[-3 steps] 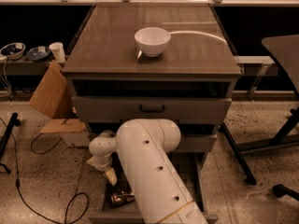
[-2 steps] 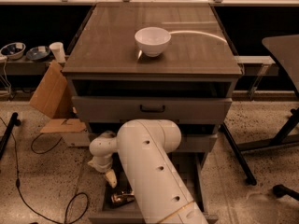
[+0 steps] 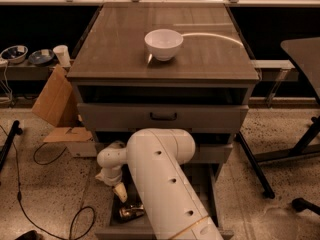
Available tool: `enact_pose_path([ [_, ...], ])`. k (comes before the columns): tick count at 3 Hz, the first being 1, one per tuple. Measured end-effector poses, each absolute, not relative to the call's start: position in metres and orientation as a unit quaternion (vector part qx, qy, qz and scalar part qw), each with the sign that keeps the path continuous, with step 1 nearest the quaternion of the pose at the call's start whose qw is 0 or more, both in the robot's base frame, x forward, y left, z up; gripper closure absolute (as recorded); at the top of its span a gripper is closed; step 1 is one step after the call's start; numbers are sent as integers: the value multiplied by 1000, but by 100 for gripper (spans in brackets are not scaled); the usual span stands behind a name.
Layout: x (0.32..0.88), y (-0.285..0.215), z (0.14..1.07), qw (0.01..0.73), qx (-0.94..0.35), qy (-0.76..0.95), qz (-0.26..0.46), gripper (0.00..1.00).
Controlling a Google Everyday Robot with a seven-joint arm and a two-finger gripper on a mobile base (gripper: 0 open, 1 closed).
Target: Pick orange can from bottom drawer and place on counter
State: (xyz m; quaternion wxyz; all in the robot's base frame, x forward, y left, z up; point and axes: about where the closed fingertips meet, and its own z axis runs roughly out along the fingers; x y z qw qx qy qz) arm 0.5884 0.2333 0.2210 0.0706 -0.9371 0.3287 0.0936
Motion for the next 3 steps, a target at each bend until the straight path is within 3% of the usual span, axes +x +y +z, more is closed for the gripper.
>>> enact_pose_path([
  [3,548,173,191,62,-929,349,102,0],
])
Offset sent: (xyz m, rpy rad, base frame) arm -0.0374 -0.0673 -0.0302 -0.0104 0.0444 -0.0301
